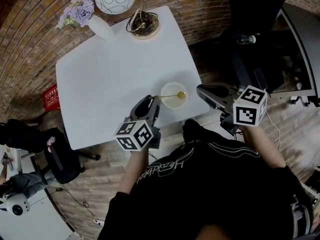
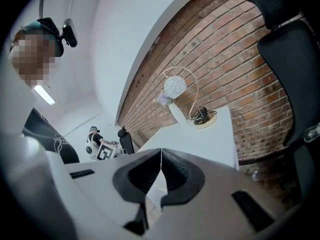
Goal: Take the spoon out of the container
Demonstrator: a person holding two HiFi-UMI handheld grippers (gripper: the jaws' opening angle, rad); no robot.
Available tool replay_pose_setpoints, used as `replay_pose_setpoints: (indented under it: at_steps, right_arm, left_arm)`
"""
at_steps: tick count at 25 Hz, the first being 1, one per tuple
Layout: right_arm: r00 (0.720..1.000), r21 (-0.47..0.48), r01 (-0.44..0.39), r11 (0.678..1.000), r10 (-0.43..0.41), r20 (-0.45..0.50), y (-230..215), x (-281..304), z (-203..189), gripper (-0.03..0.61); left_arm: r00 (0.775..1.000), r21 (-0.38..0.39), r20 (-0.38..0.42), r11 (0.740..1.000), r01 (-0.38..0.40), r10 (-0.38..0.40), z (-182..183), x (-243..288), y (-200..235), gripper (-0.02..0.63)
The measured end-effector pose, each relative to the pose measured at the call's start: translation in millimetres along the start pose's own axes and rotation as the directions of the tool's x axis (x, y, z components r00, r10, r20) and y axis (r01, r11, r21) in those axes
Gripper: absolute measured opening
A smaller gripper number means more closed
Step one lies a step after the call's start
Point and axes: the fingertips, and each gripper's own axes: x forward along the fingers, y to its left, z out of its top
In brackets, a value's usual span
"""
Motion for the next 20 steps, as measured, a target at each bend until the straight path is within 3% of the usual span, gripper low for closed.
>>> replay_pose_setpoints:
  at_steps: [12,20]
  right_arm:
    - [1.000,0.018,0.013,1.000,-0.013,0.000,-7,-5,-5,-0.003]
    - [1.000,0.024,0.011,1.000,-0.011,0.002,-5,-8,-10,-0.003]
  left_arm:
    - [1.000,-0.021,0.001,1.000,0.020,-0.020,-2,7,-6,0.020]
    - [0.999,-0.019,0.024,0.999,0.031,-0.030,4,2,-13,0.008]
